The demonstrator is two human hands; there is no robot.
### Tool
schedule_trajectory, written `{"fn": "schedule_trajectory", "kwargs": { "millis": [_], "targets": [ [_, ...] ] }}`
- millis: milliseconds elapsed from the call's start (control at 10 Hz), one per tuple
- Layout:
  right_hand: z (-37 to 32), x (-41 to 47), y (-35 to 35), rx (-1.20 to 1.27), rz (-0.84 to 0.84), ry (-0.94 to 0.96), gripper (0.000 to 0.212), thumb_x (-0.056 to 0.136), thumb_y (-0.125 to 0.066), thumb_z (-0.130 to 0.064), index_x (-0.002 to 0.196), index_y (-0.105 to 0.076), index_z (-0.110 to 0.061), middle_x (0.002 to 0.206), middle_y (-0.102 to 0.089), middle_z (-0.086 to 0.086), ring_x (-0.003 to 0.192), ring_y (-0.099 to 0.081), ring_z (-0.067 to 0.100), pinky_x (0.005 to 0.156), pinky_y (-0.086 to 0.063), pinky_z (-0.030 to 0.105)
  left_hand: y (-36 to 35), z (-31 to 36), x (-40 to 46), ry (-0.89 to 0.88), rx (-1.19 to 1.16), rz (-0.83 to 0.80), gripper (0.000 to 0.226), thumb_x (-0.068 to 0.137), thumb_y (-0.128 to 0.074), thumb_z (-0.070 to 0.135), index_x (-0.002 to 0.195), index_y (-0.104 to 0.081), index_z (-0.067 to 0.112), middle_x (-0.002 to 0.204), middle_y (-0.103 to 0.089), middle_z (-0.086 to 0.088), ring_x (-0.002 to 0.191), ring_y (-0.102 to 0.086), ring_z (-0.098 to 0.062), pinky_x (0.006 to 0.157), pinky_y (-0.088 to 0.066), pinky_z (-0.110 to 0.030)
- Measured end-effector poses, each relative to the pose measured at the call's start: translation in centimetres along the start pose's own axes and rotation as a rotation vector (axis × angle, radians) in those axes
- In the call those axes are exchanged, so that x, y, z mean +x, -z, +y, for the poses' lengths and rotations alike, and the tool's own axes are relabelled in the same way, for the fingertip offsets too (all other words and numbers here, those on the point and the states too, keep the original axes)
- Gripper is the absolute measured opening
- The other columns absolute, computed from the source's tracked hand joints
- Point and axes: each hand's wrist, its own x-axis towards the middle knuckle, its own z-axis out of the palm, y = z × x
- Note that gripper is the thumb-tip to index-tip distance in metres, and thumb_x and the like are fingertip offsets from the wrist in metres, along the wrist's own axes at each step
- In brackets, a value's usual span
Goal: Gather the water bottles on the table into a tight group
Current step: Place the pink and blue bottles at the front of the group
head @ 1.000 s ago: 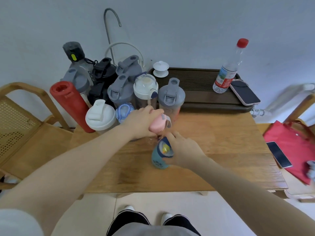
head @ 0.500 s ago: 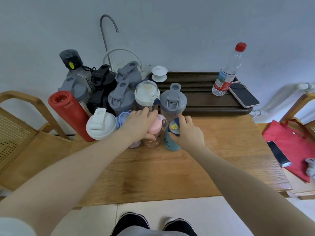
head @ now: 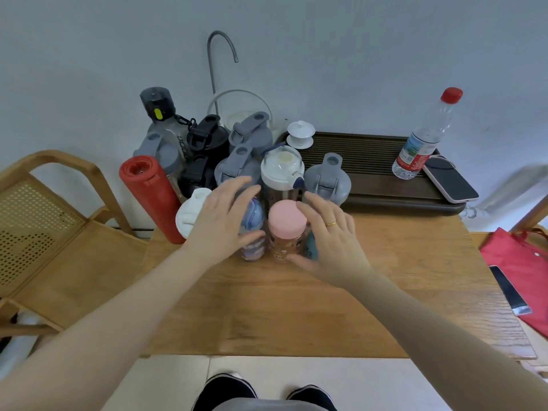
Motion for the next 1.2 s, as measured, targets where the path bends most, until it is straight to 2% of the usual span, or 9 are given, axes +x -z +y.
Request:
{"fn": "schedule_trajectory", "kwargs": {
  "millis": [100, 200, 400, 500, 700, 800, 900, 1000, 1200],
  "targets": [
    [-3.0, 2.7, -1.6, -0.146, -0.028, 0.219, 0.075, 0.067, -0.059, -0.058, 0.127, -0.044, -0.015, 0.138, -0.052, 0.012, 0.127, -0.041, 0.027, 0.093, -0.046, 0.043, 0.5, -3.9, -4.5, 0.311, 0.017, 0.081, 0.093, 0.058, -0.081, 0.039, 0.131, -0.031, 0.009, 0.139, -0.028, -0.022, 0.127, -0.026, -0.035, 0.103, -0.028, -0.053],
    [-5.0, 4.5, -3.0, -0.252, -0.088, 0.284, 0.08, 0.057, -0.074, -0.057, 0.122, -0.055, -0.014, 0.131, -0.058, 0.013, 0.122, -0.054, 0.028, 0.091, -0.05, 0.041, 0.6, -5.7, -7.0, 0.51, -0.009, 0.121, 0.098, 0.057, -0.081, 0.044, 0.132, -0.027, 0.011, 0.14, -0.03, -0.028, 0.129, -0.026, -0.04, 0.104, -0.025, -0.057],
    [-8.7, 6.9, -6.0, -0.439, -0.142, 0.345, 0.09, 0.053, -0.081, -0.046, 0.13, -0.049, -0.011, 0.135, -0.055, 0.01, 0.124, -0.053, 0.027, 0.1, -0.045, 0.041, 0.2, -7.9, -7.2, 0.85, -0.368, 0.082, 0.139, 0.045, -0.09, 0.037, 0.143, 0.004, 0.011, 0.153, -0.003, -0.021, 0.142, -0.007, -0.032, 0.115, -0.011, -0.046],
    [-9.2, 7.6, -7.5, -0.511, -0.182, 0.275, 0.097, 0.052, -0.082, -0.046, 0.133, -0.039, -0.014, 0.135, -0.056, 0.009, 0.124, -0.052, 0.031, 0.099, -0.045, 0.046, -1.5, -9.7, -7.2, 0.838, -0.592, 0.043, 0.15, 0.036, -0.093, 0.035, 0.142, 0.014, 0.025, 0.155, -0.005, -0.009, 0.143, -0.01, -0.021, 0.117, -0.017, -0.049],
    [-9.0, 7.3, -8.5, -0.595, -0.127, 0.251, 0.096, 0.057, -0.073, -0.062, 0.134, -0.034, -0.02, 0.132, -0.059, 0.008, 0.116, -0.058, 0.03, 0.096, -0.046, 0.051, -2.8, -10.7, -7.8, 0.9, -0.695, -0.003, 0.153, 0.039, -0.092, 0.036, 0.14, 0.022, 0.026, 0.156, 0.002, -0.007, 0.144, -0.005, -0.019, 0.117, -0.016, -0.048],
    [-9.3, 7.0, -9.1, -0.613, -0.064, 0.219, 0.083, 0.065, -0.067, -0.063, 0.133, -0.039, -0.023, 0.128, -0.061, 0.008, 0.113, -0.06, 0.031, 0.095, -0.045, 0.052, -2.9, -10.8, -8.0, 0.893, -0.692, -0.003, 0.152, 0.041, -0.092, 0.034, 0.141, 0.022, 0.021, 0.156, 0.003, -0.007, 0.144, -0.004, -0.019, 0.118, -0.015, -0.047],
    [-9.8, 6.8, -10.0, -0.63, 0.015, 0.171, 0.066, 0.076, -0.056, -0.058, 0.13, -0.043, -0.023, 0.124, -0.063, 0.011, 0.112, -0.06, 0.034, 0.098, -0.037, 0.056, -3.0, -11.8, -8.7, 0.842, -0.698, -0.003, 0.146, 0.042, -0.088, 0.044, 0.142, 0.017, 0.027, 0.156, -0.002, -0.009, 0.144, -0.011, -0.021, 0.116, -0.02, -0.05],
    [-10.4, 6.7, -10.3, -0.629, 0.018, 0.139, 0.063, 0.077, -0.052, -0.057, 0.13, -0.043, -0.023, 0.124, -0.063, 0.012, 0.113, -0.059, 0.035, 0.099, -0.031, 0.056, -2.9, -12.5, -9.1, 0.81, -0.689, -0.022, 0.138, 0.044, -0.086, 0.047, 0.14, 0.013, 0.036, 0.155, -0.011, -0.011, 0.142, -0.019, -0.023, 0.114, -0.025, -0.052],
    [-10.9, 6.8, -8.7, -0.484, -0.028, 0.123, 0.072, 0.074, -0.062, -0.055, 0.131, -0.041, -0.017, 0.13, -0.06, 0.013, 0.121, -0.054, 0.034, 0.107, -0.027, 0.049, 0.8, -11.5, -9.0, 0.738, -0.506, 0.035, 0.125, 0.059, -0.083, 0.035, 0.144, 0.004, 0.006, 0.154, -0.006, -0.019, 0.143, -0.007, -0.025, 0.117, -0.011, -0.041]
  ]
}}
